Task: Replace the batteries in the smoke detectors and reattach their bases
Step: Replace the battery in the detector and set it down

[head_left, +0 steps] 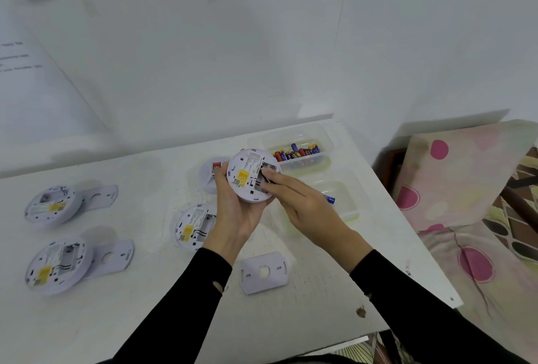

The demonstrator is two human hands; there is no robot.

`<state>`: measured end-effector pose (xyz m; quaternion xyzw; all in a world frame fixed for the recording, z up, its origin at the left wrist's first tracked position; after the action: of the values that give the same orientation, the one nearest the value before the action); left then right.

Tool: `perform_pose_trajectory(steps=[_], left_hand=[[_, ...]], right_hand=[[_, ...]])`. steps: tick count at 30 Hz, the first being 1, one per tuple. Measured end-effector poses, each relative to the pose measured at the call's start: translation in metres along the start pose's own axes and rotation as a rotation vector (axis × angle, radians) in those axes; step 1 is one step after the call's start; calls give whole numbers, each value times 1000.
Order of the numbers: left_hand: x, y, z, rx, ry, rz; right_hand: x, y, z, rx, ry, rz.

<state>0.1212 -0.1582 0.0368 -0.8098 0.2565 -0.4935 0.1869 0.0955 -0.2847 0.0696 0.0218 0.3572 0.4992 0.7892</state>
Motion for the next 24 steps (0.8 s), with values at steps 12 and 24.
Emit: perform_pose_trajectory(steps=[12,24], left_hand=[[-16,-7,7,39,-23,-79],[-28,-24,1,51,-26,-85]], right_hand=[[-36,-64,-32,883,-107,76],[35,25,-72,50,566,134]])
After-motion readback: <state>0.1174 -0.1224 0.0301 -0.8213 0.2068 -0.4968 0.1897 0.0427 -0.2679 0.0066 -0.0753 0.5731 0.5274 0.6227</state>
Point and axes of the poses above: each hand's wrist, its own z-axis towards the middle knuckle, its own x-axis out of the palm, y = z × x, the point moved 5 cm from there along z, towards the middle knuckle, and after that the axes turned 10 degrees about -y, right-handed, at the moved point
